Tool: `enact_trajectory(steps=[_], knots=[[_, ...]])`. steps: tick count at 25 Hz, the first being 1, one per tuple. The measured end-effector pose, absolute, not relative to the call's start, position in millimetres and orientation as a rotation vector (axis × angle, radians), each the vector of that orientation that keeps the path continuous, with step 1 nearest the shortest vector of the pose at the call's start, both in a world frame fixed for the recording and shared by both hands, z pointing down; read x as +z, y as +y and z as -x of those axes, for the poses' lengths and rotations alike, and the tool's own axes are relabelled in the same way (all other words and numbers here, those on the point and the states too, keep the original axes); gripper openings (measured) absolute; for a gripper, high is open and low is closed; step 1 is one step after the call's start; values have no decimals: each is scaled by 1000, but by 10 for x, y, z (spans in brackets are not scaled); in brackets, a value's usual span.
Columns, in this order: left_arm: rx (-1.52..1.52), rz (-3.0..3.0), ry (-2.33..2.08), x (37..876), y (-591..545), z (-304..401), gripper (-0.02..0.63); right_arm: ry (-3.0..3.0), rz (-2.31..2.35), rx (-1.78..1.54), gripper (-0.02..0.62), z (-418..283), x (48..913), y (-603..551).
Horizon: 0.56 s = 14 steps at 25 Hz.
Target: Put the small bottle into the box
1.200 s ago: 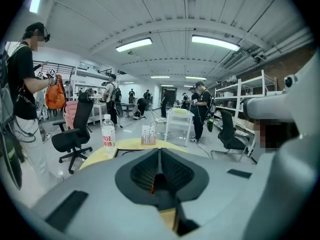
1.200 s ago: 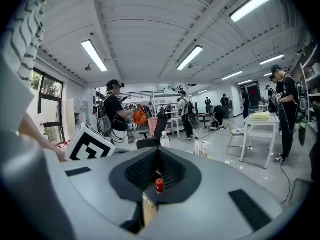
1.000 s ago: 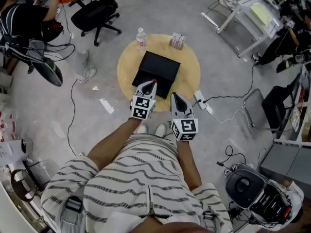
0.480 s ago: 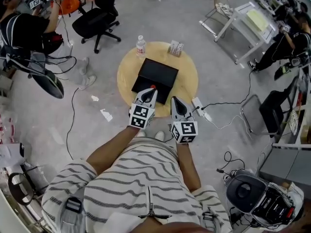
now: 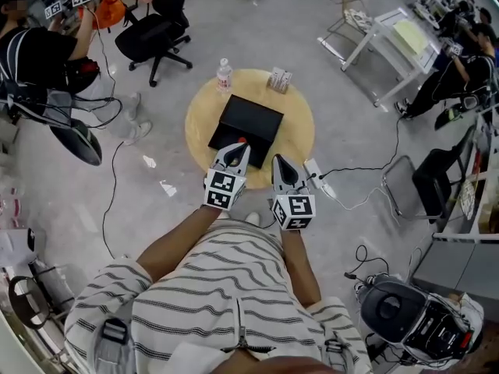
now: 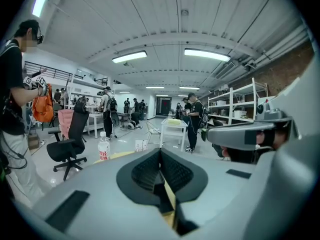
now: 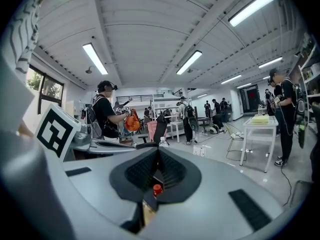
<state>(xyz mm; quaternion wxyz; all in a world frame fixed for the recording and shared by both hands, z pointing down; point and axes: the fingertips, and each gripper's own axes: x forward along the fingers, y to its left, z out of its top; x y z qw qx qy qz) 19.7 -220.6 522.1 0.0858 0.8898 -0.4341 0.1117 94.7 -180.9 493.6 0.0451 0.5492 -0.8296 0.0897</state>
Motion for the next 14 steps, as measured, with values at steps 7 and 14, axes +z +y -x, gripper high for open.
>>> enact_trajectory(steps=[7, 14], knots=[[328, -2680, -1295, 5133, -2239, -252, 21, -2535, -1680, 264, 9, -1005, 4875, -1895], [316, -2713, -1287, 5068, -2304, -305, 21, -2535, -1684, 253, 9, -1044, 4872, -1994]])
